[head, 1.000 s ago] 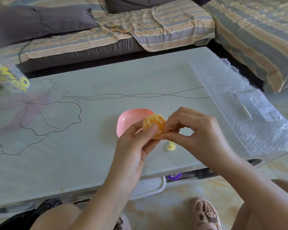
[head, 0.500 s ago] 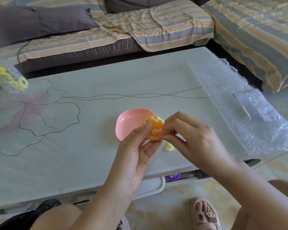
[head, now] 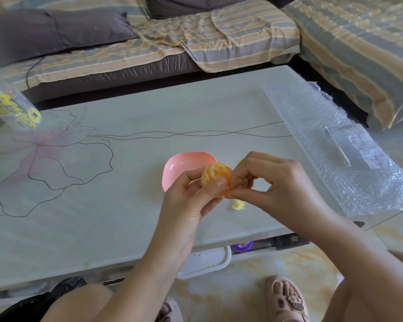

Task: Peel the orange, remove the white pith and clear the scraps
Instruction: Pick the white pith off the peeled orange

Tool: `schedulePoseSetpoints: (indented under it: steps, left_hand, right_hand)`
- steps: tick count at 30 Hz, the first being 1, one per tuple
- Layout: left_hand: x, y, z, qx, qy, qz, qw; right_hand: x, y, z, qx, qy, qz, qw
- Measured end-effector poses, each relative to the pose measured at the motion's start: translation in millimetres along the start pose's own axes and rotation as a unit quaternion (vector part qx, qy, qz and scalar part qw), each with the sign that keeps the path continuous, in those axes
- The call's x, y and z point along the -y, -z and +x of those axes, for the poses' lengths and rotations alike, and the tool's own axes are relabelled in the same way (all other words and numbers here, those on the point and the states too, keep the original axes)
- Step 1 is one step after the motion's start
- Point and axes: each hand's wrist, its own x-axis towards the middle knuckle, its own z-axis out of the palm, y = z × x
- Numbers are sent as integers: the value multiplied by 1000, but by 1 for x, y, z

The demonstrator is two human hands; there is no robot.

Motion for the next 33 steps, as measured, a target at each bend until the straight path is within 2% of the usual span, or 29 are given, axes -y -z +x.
schedulePoseSetpoints:
  steps: [4, 9, 15, 20, 27, 33]
  left_hand:
    - [1, 1, -1, -8, -26, 21, 999]
    - [1, 2, 0, -24, -49, 57, 997]
    - [-1, -4, -1, -22, 6, -27, 999]
    - [-3, -6, -2, -5, 8, -48, 999]
    - [1, -3, -1, -17, -17, -16, 1000]
    - [2, -2, -3, -43, -50, 45, 997]
  right_hand:
    - [1, 2, -2, -6, -6, -2, 1000]
    - [-1, -1, -2, 5, 30, -76, 997]
    - [-3, -8, -4, -7, 83, -128, 988]
    - [1, -9, -4, -64, 57, -77, 993]
    - [1, -4, -1, -22, 13, -24, 999]
    - [0, -1, -2, 5, 18, -56, 998]
